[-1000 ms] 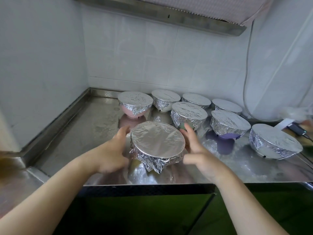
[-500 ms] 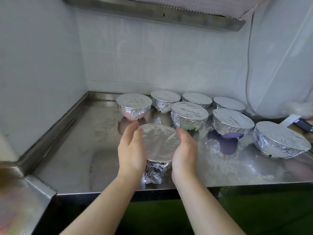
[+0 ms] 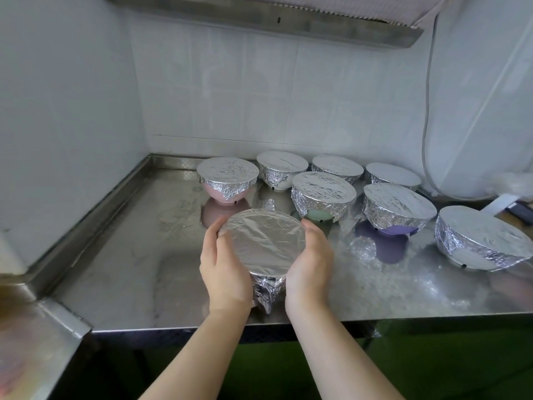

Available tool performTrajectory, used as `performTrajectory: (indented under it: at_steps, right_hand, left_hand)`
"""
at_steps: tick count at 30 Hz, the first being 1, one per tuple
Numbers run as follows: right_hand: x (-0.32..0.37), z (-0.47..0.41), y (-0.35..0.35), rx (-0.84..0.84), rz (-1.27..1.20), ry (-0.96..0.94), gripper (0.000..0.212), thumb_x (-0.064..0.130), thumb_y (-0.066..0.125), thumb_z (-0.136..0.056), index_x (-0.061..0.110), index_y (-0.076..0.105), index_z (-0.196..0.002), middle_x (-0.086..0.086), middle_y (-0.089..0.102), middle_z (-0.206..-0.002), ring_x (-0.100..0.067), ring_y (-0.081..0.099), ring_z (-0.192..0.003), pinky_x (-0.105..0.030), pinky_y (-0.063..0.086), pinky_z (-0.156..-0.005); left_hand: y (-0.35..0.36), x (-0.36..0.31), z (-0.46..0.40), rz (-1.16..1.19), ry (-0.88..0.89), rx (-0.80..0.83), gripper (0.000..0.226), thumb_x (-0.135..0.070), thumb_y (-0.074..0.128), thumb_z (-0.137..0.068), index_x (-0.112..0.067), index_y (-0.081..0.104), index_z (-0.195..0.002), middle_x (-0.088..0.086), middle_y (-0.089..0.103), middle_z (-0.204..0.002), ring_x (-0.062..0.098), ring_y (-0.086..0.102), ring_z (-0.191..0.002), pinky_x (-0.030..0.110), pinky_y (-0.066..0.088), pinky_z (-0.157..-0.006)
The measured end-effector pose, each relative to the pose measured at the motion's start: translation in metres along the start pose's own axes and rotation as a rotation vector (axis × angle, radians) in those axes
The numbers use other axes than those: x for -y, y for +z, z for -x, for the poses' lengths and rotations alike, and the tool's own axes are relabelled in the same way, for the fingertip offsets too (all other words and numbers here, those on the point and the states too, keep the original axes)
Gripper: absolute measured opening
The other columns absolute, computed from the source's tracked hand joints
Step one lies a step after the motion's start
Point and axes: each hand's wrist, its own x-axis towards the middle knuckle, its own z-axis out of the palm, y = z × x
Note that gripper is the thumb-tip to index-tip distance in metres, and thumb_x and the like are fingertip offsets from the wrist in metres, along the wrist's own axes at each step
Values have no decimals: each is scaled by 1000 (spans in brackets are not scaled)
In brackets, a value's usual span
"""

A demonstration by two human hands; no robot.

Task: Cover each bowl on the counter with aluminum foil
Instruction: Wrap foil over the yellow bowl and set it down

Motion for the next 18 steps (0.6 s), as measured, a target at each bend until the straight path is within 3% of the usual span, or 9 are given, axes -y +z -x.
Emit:
performTrajectory:
  at_steps: [2,4,6,10,13,16,18]
  right_hand:
    - [-1,0,-3,21,0,-7,30,12,42,-109,22,67,-122,17,67,-110,19,62,-90,0,42,-71]
    - [-2,0,-6,59,6,-6,30,15,41,-110,22,64,-127,20,64,-111,27,57,-85,3,40,-68]
    - [-2,0,-7,76,3,-11,29,15,41,-110,22,63,-126,22,62,-109,30,55,-82,4,39,-65]
    - [-1,4,-8,72,35,-47,25,14,43,-110,23,63,-122,20,63,-104,27,57,-79,1,40,-66]
    - [2,5,-10,103,78,-32,24,16,42,-111,24,62,-122,20,63,-107,28,56,-82,1,40,-66]
    - [10,7,-19,128,122,-3,25,21,43,-111,20,62,-126,10,64,-117,14,58,-102,-10,43,-77]
    - [14,7,-29,140,188,-22,21,23,44,-111,20,63,-121,6,65,-114,9,59,-98,-14,42,-76]
  left_hand:
    - [0,-2,-1,-18,-4,9,41,-15,36,-106,-43,65,-114,-52,59,-90,-27,54,-91,-2,38,-72]
    - [0,-4,-3,-32,-6,15,42,-14,37,-105,-45,64,-108,-50,60,-90,-25,56,-92,-2,38,-71]
    - [0,-6,-4,-37,-15,12,40,-16,38,-106,-45,65,-104,-48,62,-90,-23,56,-91,7,41,-77]
    - [3,-5,-5,-65,-5,-1,40,-17,37,-107,-43,64,-96,-47,62,-84,-23,55,-83,20,41,-84]
    - [-1,-6,-7,-96,-47,19,42,-24,37,-107,-48,66,-90,-44,63,-83,-11,57,-94,26,41,-87]
    - [-8,-14,-9,-173,-48,45,36,-32,36,-107,-44,64,-88,-25,66,-92,4,58,-98,34,36,-90]
    - [-14,-18,-10,-212,-6,21,31,-36,35,-107,-37,63,-93,-17,65,-98,6,57,-100,34,35,-90]
